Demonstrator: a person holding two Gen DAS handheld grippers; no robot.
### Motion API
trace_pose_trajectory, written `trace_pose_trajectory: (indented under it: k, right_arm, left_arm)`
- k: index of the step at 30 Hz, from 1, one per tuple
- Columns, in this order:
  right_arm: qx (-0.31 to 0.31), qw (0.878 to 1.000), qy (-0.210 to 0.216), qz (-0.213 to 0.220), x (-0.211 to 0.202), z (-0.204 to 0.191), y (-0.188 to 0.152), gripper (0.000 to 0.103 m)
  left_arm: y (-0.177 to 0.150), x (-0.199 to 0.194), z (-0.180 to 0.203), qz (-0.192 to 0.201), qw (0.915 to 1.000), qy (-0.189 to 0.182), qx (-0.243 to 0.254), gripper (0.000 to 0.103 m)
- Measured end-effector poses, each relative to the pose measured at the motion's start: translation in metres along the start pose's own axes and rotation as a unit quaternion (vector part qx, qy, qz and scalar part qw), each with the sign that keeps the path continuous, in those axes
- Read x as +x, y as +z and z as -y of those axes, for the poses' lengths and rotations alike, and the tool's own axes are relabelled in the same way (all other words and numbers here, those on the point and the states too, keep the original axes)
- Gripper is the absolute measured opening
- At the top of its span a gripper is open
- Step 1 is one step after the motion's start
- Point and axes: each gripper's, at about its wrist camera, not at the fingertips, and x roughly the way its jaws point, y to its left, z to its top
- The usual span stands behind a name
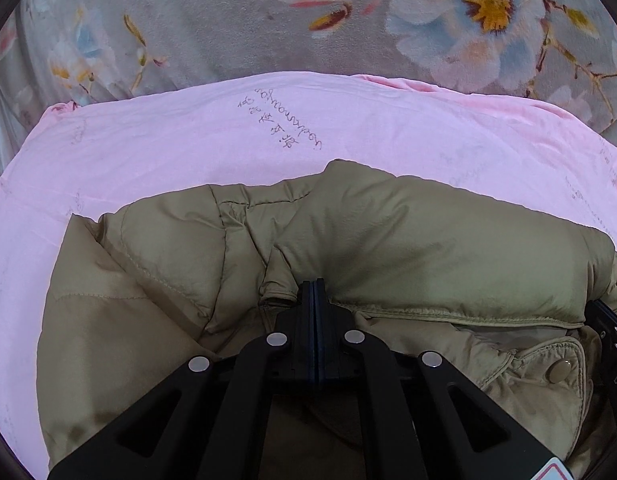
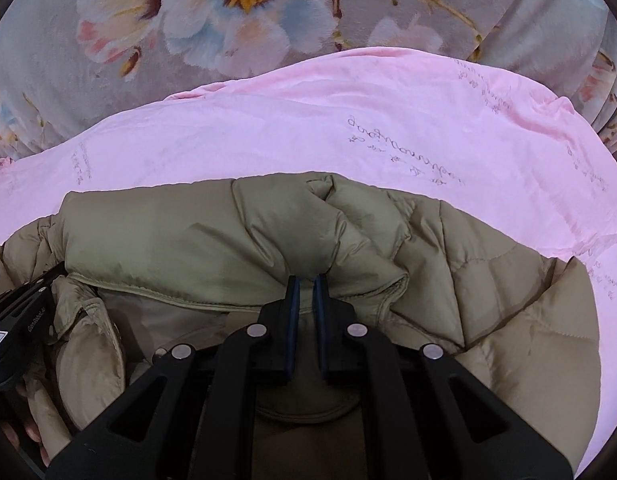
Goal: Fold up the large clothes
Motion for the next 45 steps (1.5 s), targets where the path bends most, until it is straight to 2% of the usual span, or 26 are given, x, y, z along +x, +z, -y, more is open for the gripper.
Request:
trace_pose_trajectory:
  k: [8, 11, 13, 16, 17, 22, 24, 26, 27, 29, 33, 37, 40, 43, 45]
  right_arm:
    - [0.002, 1.0, 0.002, 0.003, 0.0, 0.0, -0.001, 0.007]
    - [0.014, 1.0, 0.013, 0.001, -0.008, 0.005, -0.005, 0.007]
    - [0.032, 0.999, 0.033, 0.004, -0.03, 0.013, -0.016, 0.008]
    - [0.058, 0.994, 0.086, 0.027, -0.084, 0.033, -0.042, 0.012]
    - [0.061, 0.993, 0.093, 0.034, -0.102, 0.04, -0.054, 0.017]
    - [0.057, 0.992, 0.1, 0.048, -0.184, 0.074, -0.132, 0.025]
    - [0.054, 0.993, 0.091, 0.057, -0.214, 0.083, -0.166, 0.038]
    - [0.056, 0.993, 0.081, 0.07, -0.245, 0.092, -0.199, 0.06]
    - [0.06, 0.992, 0.076, 0.078, -0.262, 0.098, -0.219, 0.063]
    - [0.064, 0.993, 0.061, 0.083, -0.285, 0.11, -0.25, 0.07]
    - [0.102, 0.992, 0.041, 0.058, -0.314, 0.141, -0.309, 0.071]
    - [0.143, 0.988, 0.047, 0.028, -0.322, 0.164, -0.349, 0.071]
    - [0.185, 0.978, 0.086, 0.029, -0.325, 0.173, -0.362, 0.072]
    - [0.206, 0.972, 0.111, 0.027, -0.324, 0.173, -0.365, 0.073]
    - [0.211, 0.97, 0.118, 0.026, -0.323, 0.169, -0.366, 0.073]
  left_arm:
    - [-0.001, 0.0, 0.003, -0.003, 0.9999, 0.015, 0.001, 0.004]
    - [-0.006, -0.009, -0.004, -0.007, 0.9999, 0.004, -0.009, 0.005]
    - [-0.014, -0.026, -0.014, -0.012, 0.9995, -0.006, -0.027, 0.005]
    - [-0.031, -0.067, -0.03, -0.007, 0.9984, -0.035, -0.044, 0.006]
    - [-0.04, -0.083, -0.037, -0.003, 0.9984, -0.038, -0.043, 0.006]
    - [-0.093, -0.146, -0.077, -0.016, 0.9983, -0.039, -0.041, 0.007]
    - [-0.118, -0.171, -0.098, -0.032, 0.9981, -0.031, -0.042, 0.007]
    - [-0.144, -0.194, -0.122, -0.042, 0.9972, -0.03, -0.054, 0.009]
    - [-0.155, -0.204, -0.133, -0.049, 0.9963, -0.031, -0.063, 0.012]
    - [-0.184, -0.227, -0.158, -0.06, 0.9935, -0.03, -0.092, 0.032]
    - [-0.234, -0.264, -0.2, -0.066, 0.987, -0.01, -0.146, 0.04]
    - [-0.281, -0.287, -0.238, -0.089, 0.9694, -0.034, -0.227, 0.042]
    - [-0.298, -0.298, -0.247, -0.08, 0.9636, -0.059, -0.248, 0.042]
    - [-0.3, -0.302, -0.242, -0.082, 0.9588, -0.078, -0.26, 0.048]
    - [-0.298, -0.3, -0.235, -0.085, 0.9578, -0.088, -0.26, 0.048]
